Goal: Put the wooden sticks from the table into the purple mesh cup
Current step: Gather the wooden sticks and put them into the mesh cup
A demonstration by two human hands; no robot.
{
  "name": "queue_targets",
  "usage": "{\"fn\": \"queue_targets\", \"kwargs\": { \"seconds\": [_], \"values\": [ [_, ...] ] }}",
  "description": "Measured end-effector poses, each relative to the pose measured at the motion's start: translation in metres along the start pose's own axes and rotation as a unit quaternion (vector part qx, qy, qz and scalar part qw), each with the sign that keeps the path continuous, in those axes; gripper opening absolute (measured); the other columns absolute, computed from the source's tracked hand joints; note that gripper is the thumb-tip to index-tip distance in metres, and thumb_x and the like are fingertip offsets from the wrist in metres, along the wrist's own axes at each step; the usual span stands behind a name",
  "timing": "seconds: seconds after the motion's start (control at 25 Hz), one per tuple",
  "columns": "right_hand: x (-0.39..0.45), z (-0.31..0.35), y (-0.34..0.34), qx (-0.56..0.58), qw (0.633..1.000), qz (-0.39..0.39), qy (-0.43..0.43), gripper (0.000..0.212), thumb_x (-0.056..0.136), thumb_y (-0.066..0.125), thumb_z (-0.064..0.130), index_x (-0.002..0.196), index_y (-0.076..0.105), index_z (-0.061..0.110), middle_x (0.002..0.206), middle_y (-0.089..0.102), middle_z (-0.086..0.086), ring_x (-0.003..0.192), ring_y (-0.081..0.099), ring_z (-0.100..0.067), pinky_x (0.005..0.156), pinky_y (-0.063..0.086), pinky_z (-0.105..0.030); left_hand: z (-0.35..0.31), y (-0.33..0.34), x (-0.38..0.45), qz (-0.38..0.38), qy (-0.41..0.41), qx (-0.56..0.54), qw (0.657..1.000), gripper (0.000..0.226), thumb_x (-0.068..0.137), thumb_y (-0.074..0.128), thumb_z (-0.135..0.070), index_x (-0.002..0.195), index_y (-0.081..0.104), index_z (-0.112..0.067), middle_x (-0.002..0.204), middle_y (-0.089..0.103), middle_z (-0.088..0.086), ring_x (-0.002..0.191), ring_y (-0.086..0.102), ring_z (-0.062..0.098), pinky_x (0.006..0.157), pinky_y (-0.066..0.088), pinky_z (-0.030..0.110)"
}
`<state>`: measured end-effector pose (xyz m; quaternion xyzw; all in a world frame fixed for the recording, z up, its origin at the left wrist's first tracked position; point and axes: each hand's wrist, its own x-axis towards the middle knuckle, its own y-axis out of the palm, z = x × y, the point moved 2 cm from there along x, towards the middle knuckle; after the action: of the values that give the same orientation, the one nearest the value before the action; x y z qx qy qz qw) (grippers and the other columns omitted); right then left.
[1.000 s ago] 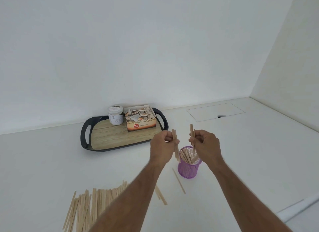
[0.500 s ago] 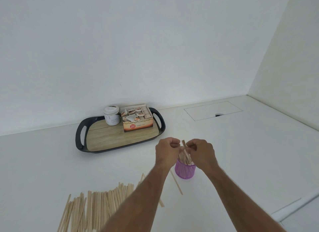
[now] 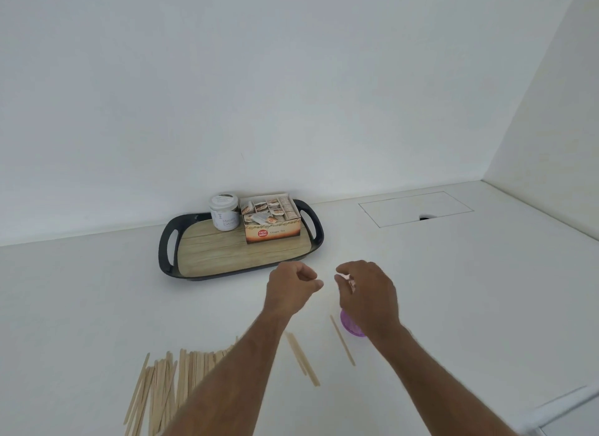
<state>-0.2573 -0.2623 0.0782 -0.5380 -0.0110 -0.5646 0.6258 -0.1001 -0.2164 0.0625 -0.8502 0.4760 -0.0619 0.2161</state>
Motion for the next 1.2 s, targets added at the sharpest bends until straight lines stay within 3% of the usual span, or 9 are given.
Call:
{"fn": "queue_targets", "kwargs": {
  "seconds": [0.08, 0.2, 0.32, 0.48, 0.6, 0.68, 0.76, 0.96, 1.2],
  "values": [
    [-0.008, 0.013, 0.012, 0.025, 0.998, 0.055, -0.025, 0.009, 0.077, 0.076, 0.015, 0.084, 0.070, 0.018, 0.078, 0.069, 0.005, 0.069, 0.064, -0.018, 0.062, 0.054, -0.031, 0.013, -0.016, 0.001, 0.001, -0.016, 0.075, 0.997, 0.018, 0.075, 0.088, -0.024, 0.074, 0.070, -0.020, 0.076, 0.073, -0.002, 0.076, 0.072, 0.019, 0.081, 0.063, 0.043],
    [-0.027, 0.016, 0.040, 0.030, 0.972, 0.225, 0.064, 0.014, 0.081, 0.071, 0.033, 0.090, 0.069, 0.023, 0.086, 0.069, 0.008, 0.079, 0.063, -0.012, 0.077, 0.052, -0.029, 0.033, -0.040, -0.001, 0.025, -0.059, 0.202, 0.977, 0.024, 0.074, 0.088, -0.030, 0.073, 0.068, -0.018, 0.072, 0.073, -0.002, 0.069, 0.073, 0.016, 0.080, 0.064, 0.040],
    [-0.047, 0.011, 0.058, -0.077, 0.936, 0.328, 0.107, 0.048, 0.081, 0.063, 0.060, 0.110, 0.062, 0.022, 0.106, 0.064, 0.006, 0.098, 0.063, -0.015, 0.084, 0.050, -0.028, 0.051, -0.060, -0.008, 0.062, -0.111, 0.317, 0.940, 0.042, 0.071, 0.089, -0.045, 0.080, 0.065, -0.012, 0.070, 0.072, 0.000, 0.065, 0.072, 0.017, 0.075, 0.063, 0.034],
    [-0.069, 0.009, 0.069, -0.181, 0.892, 0.392, 0.131, 0.085, 0.070, 0.047, 0.086, 0.121, 0.049, 0.018, 0.118, 0.055, -0.002, 0.112, 0.057, -0.025, 0.083, 0.048, -0.036, 0.068, -0.072, -0.021, 0.104, -0.138, 0.430, 0.886, 0.069, 0.059, 0.084, -0.069, 0.093, 0.058, -0.015, 0.082, 0.062, -0.004, 0.084, 0.065, 0.018, 0.078, 0.053, 0.030],
    [-0.080, 0.014, 0.078, -0.195, 0.880, 0.415, 0.123, 0.075, 0.076, 0.052, 0.078, 0.121, 0.047, 0.018, 0.122, 0.053, -0.004, 0.117, 0.050, -0.026, 0.086, 0.046, -0.037, 0.075, -0.069, -0.026, 0.132, -0.146, 0.437, 0.877, 0.070, 0.058, 0.088, -0.064, 0.096, 0.057, -0.015, 0.089, 0.062, -0.003, 0.096, 0.067, 0.020, 0.084, 0.053, 0.031],
    [-0.082, 0.020, 0.081, -0.191, 0.889, 0.404, 0.097, 0.060, 0.083, 0.055, 0.065, 0.119, 0.049, 0.018, 0.121, 0.056, -0.004, 0.116, 0.049, -0.024, 0.088, 0.045, -0.037, 0.077, -0.064, -0.028, 0.132, -0.146, 0.432, 0.880, 0.066, 0.059, 0.091, -0.058, 0.093, 0.056, -0.014, 0.084, 0.061, -0.003, 0.093, 0.067, 0.020, 0.080, 0.053, 0.030],
    [-0.085, 0.025, 0.084, -0.150, 0.903, 0.394, 0.078, 0.045, 0.087, 0.057, 0.051, 0.118, 0.050, 0.020, 0.120, 0.059, -0.001, 0.115, 0.050, -0.022, 0.089, 0.046, -0.035, 0.079, -0.061, -0.031, 0.121, -0.145, 0.425, 0.885, 0.063, 0.059, 0.093, -0.052, 0.092, 0.055, -0.015, 0.080, 0.058, -0.003, 0.087, 0.065, 0.020, 0.076, 0.051, 0.029],
    [-0.091, 0.032, 0.088, -0.044, 0.925, 0.366, 0.090, 0.026, 0.091, 0.056, 0.020, 0.116, 0.059, 0.022, 0.116, 0.065, 0.005, 0.108, 0.058, -0.015, 0.089, 0.047, -0.027, 0.078, -0.058, -0.034, 0.098, -0.137, 0.399, 0.902, 0.057, 0.061, 0.096, -0.038, 0.088, 0.052, -0.016, 0.074, 0.054, -0.005, 0.095, 0.070, 0.022, 0.074, 0.051, 0.029],
    [-0.085, 0.028, 0.088, -0.056, 0.928, 0.348, 0.123, 0.020, 0.086, 0.063, 0.028, 0.101, 0.063, 0.015, 0.104, 0.057, 0.000, 0.101, 0.058, -0.020, 0.080, 0.041, -0.026, 0.084, -0.061, -0.037, 0.096, -0.140, 0.357, 0.919, 0.050, 0.063, 0.096, -0.028, 0.076, 0.050, -0.013, 0.097, 0.075, 0.009, 0.095, 0.074, 0.026, 0.081, 0.058, 0.033]
  ]
}}
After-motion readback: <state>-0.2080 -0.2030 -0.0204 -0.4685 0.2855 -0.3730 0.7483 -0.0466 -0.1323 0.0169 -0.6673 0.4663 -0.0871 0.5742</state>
